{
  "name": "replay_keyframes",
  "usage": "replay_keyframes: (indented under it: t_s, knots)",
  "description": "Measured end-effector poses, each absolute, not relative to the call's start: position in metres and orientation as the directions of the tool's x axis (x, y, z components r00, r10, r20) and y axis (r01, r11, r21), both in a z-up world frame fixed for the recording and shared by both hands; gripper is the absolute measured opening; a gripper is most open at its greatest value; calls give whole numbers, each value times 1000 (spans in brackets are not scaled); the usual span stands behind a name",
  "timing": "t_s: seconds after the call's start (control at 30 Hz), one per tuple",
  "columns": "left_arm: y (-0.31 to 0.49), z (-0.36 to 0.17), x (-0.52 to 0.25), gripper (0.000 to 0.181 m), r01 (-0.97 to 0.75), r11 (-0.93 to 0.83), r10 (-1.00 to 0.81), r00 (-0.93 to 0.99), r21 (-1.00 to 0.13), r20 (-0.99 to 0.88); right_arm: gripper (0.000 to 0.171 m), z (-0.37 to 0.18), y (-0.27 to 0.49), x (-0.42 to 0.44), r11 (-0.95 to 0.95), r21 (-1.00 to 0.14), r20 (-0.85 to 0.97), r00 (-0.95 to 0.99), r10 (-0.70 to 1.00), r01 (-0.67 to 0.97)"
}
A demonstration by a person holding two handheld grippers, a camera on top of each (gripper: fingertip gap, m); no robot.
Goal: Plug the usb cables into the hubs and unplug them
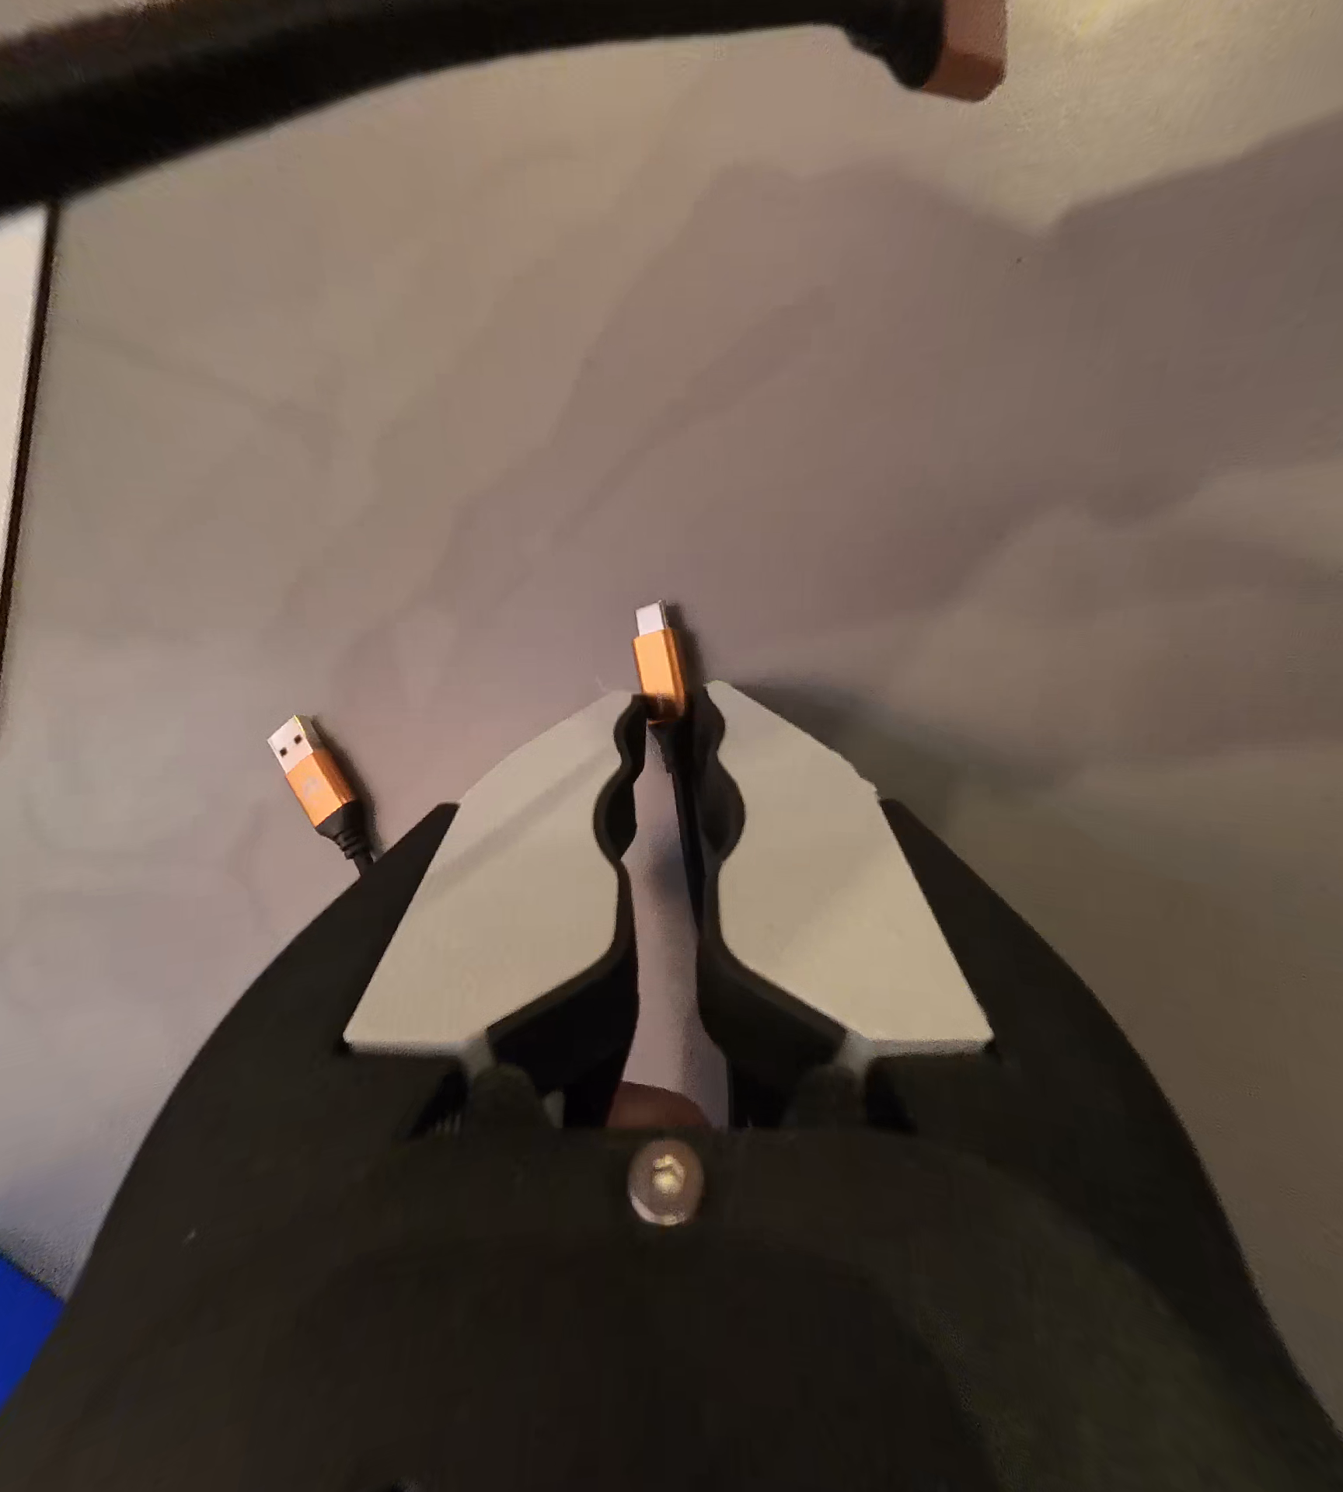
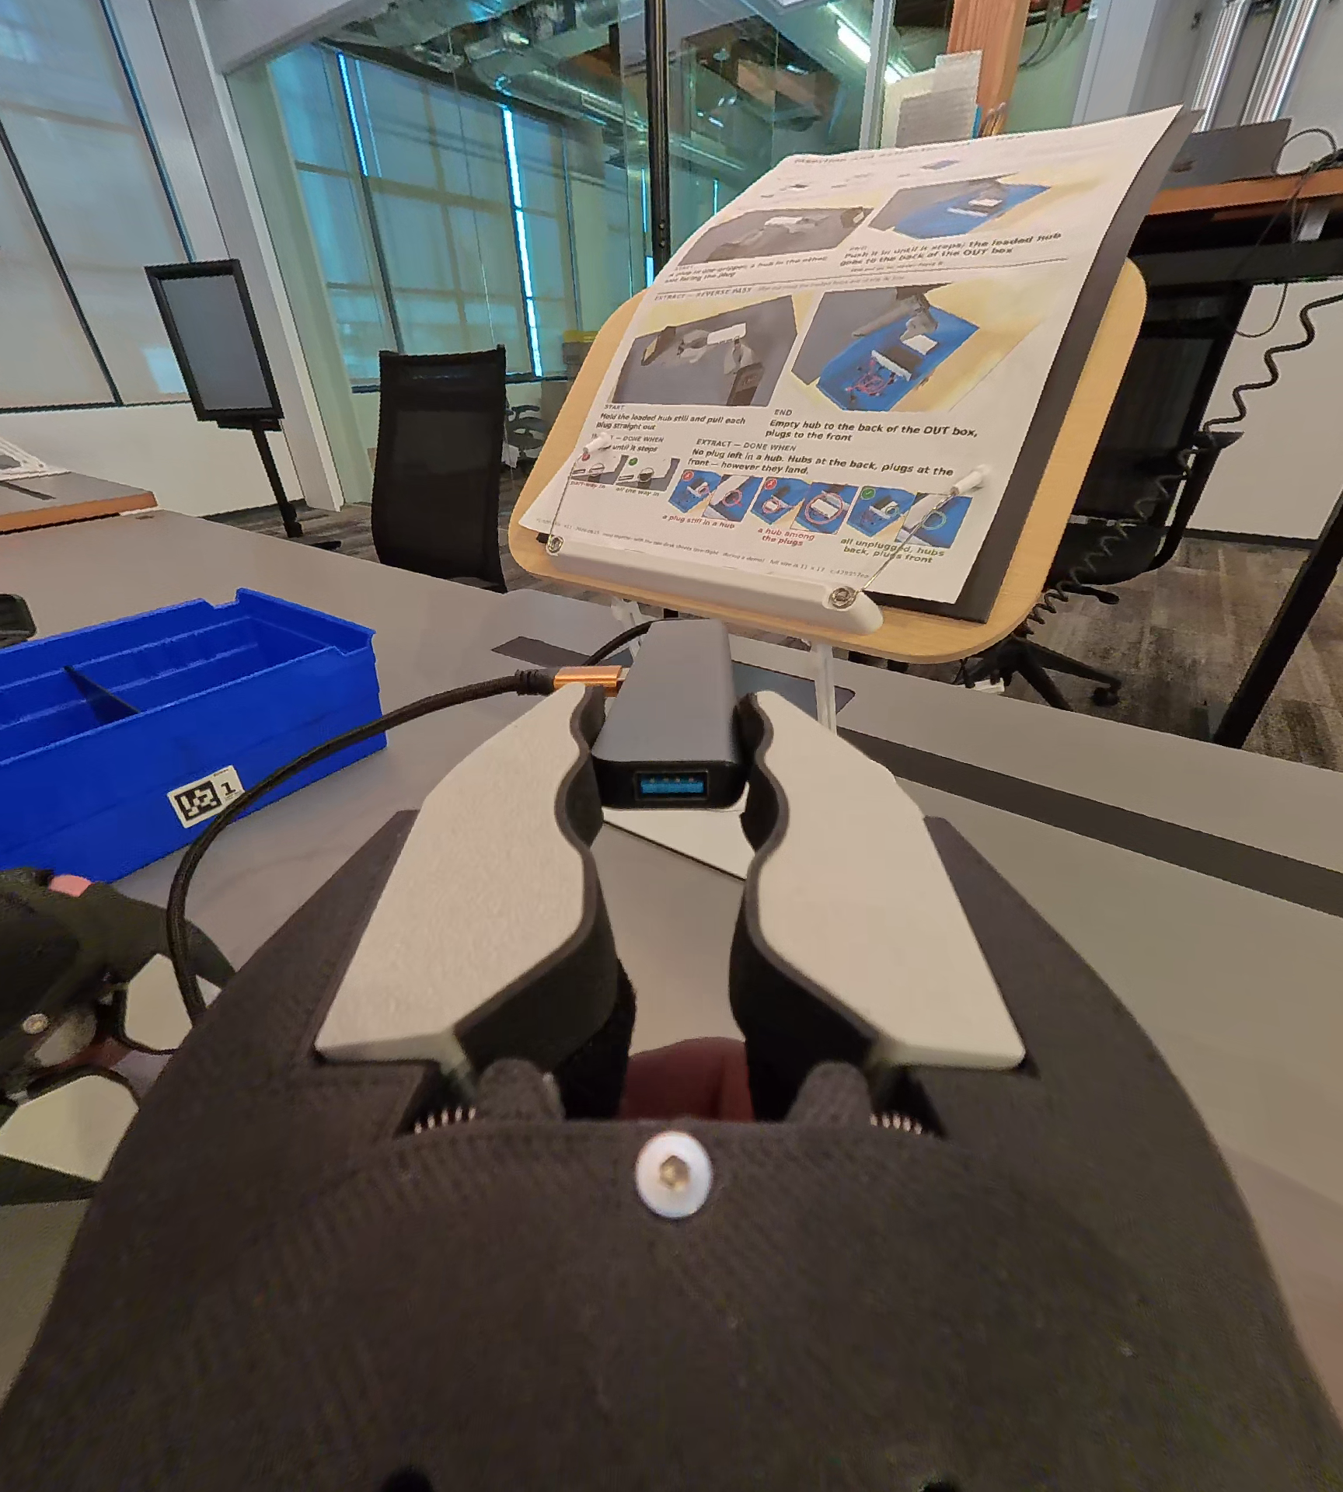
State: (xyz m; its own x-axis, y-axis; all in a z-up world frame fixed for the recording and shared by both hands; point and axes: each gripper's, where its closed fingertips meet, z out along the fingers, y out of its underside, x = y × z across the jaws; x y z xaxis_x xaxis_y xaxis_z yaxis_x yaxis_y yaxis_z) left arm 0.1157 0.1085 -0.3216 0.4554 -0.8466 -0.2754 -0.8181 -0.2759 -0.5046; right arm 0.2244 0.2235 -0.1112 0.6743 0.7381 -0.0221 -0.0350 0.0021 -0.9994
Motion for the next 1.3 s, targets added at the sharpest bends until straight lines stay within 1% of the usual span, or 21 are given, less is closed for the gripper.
replay_keyframes:
  t_s: [0.1,0.2,0.23,0.3,0.47,0.53,0.73,0.83,0.93,1.03,1.17,1.27,1.3]
  knots:
    - [110,-321,114,11,-794,-302,-834,489,-528,-257,31,-111,224,225,1,-999,-23,675,738,-36]
    - [114,-320,104,9,-800,-304,-821,495,-517,-285,31,-112,224,226,1,-999,-24,674,739,-37]
    - [115,-314,104,6,-783,-306,-812,512,-542,-281,31,-112,225,226,1,-999,-23,674,738,-36]
    - [116,-303,99,6,-772,-312,-801,528,-554,-284,31,-112,225,227,2,-999,-21,676,736,-33]
    - [115,-266,87,5,-764,-247,-752,539,-596,-379,32,-115,226,226,7,-1000,-8,677,736,-20]
    - [112,-249,82,5,-777,-210,-732,527,-593,-432,32,-115,225,224,8,-1000,-4,675,738,-15]
    - [103,-165,77,4,-798,-76,-597,517,-598,-613,31,-116,223,220,13,-1000,11,672,741,2]
    - [100,-131,92,4,-832,-6,-536,471,-554,-701,31,-118,220,214,6,-1000,10,659,752,8]
    - [107,-108,117,4,-876,68,-467,394,-477,-791,31,-116,212,204,15,-1000,20,638,770,13]
    - [123,-106,137,4,-893,80,-450,365,-444,-815,31,-111,203,196,29,-999,32,622,782,14]
    - [151,-109,141,4,-915,53,-388,350,-399,-853,31,-107,197,191,50,-999,52,620,783,21]
    - [164,-114,138,3,-945,24,-334,301,-327,-893,32,-109,198,190,43,-999,47,623,781,21]
    - [166,-116,140,0,-953,28,-327,277,-303,-903,32,-109,198,190,44,-999,50,625,779,24]
